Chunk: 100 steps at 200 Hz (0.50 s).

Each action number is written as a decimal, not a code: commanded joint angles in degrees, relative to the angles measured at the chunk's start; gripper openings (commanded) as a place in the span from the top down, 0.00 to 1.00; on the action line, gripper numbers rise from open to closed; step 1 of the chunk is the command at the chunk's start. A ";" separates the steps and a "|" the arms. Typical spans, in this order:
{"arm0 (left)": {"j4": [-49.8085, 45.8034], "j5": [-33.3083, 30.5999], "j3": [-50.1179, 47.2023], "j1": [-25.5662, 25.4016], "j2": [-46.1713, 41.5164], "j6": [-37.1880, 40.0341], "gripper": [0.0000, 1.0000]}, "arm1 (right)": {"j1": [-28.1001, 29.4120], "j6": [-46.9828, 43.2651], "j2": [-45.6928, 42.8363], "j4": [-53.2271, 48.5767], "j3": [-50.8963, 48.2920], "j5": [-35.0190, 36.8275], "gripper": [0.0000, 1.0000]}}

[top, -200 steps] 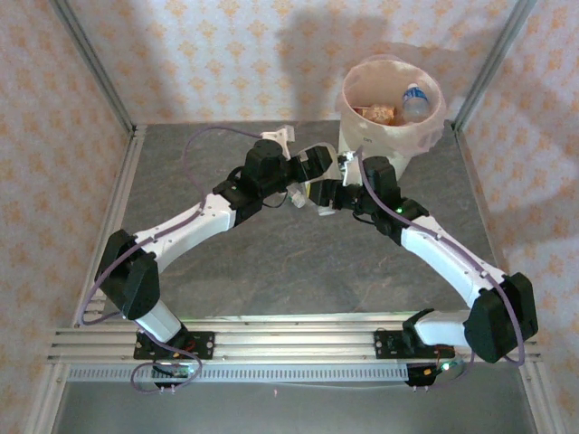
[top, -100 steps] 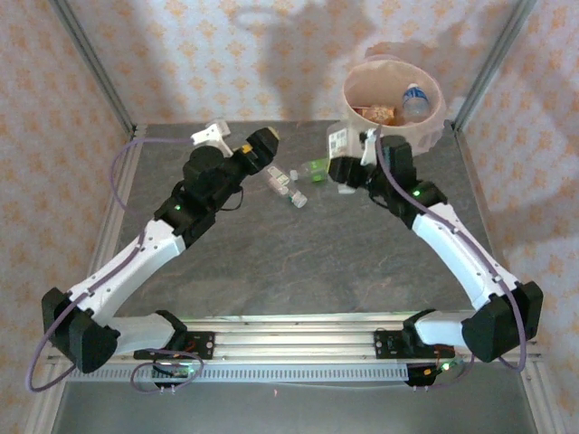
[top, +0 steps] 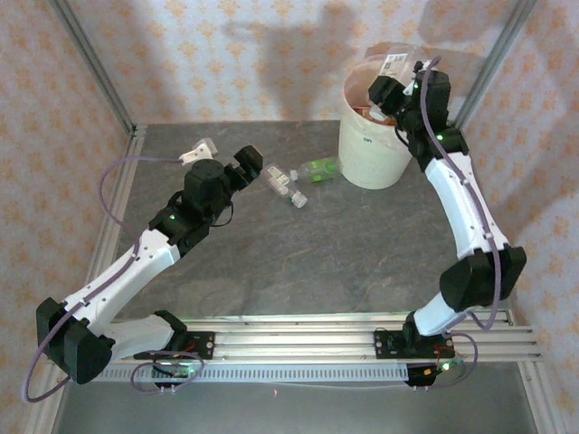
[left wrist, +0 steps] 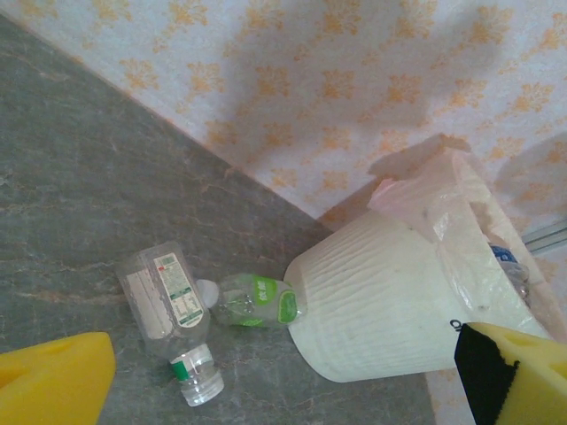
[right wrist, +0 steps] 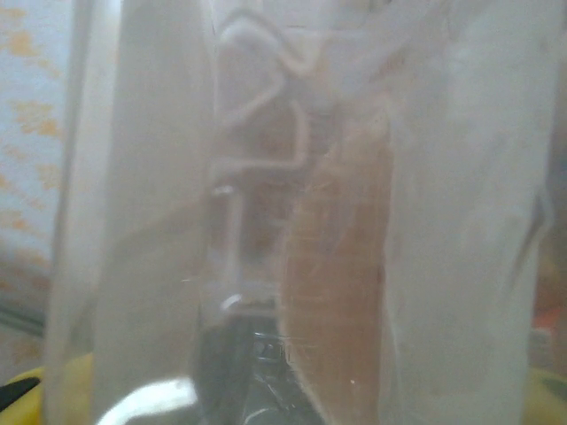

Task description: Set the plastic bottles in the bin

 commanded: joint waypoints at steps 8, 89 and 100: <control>-2.04 -1.93 0.18 0.71 -0.59 -1.48 0.00 | -0.88 5.12 5.28 0.24 7.27 4.54 0.66; -4.72 -3.60 -0.90 0.91 -1.86 -2.35 0.00 | -0.91 1.06 24.93 -21.44 36.89 0.75 0.32; -4.81 -3.83 -1.17 1.06 -2.05 -2.41 0.00 | -0.86 0.99 26.27 -23.16 39.77 0.76 0.23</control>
